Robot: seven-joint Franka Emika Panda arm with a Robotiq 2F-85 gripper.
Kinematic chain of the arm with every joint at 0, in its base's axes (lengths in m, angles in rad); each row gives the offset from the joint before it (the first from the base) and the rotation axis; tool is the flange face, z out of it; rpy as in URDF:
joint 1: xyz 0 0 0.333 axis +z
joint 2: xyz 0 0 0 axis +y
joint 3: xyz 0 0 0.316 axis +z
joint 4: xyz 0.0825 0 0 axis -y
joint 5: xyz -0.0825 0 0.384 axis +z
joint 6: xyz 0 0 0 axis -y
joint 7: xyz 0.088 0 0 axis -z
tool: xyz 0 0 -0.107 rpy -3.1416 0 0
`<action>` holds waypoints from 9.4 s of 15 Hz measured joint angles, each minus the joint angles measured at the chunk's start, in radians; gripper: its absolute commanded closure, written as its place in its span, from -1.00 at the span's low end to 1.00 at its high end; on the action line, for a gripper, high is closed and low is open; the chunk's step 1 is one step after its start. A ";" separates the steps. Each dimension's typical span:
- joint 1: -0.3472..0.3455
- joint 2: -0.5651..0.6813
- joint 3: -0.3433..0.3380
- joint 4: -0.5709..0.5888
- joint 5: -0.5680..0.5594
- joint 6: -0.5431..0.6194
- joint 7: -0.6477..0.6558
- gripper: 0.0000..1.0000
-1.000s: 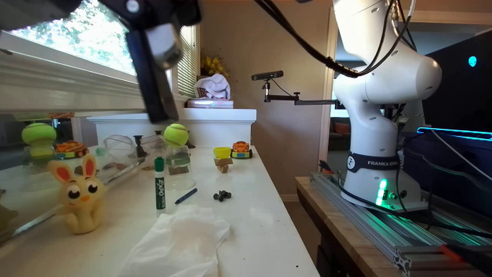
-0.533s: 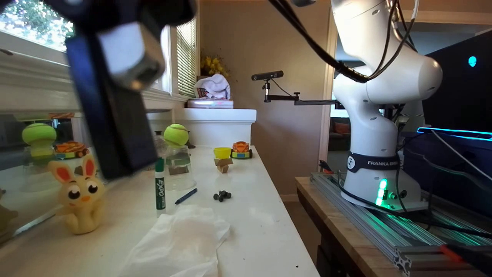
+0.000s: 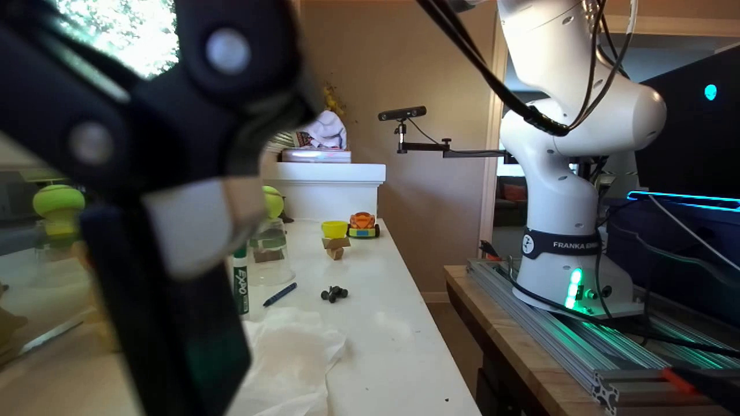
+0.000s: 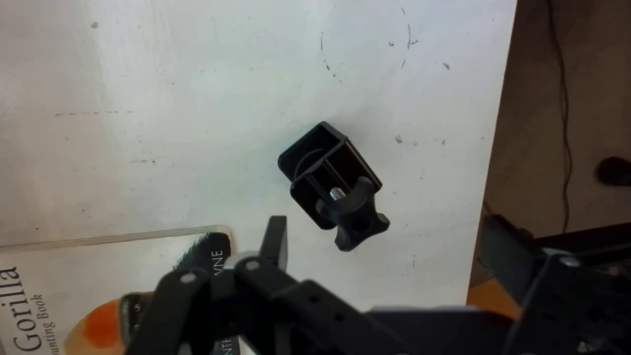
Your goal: Move the black object to the right then left.
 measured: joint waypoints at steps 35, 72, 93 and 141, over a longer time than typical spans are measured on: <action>0.039 0.092 -0.002 -0.001 -0.095 0.097 -0.007 -0.43; 0.036 0.082 -0.008 -0.036 -0.041 0.187 0.686 0.76; 0.022 -0.185 -0.061 -0.457 -0.026 0.380 1.052 0.76; -0.067 -0.232 -0.016 -0.482 -0.079 0.166 0.676 -1.00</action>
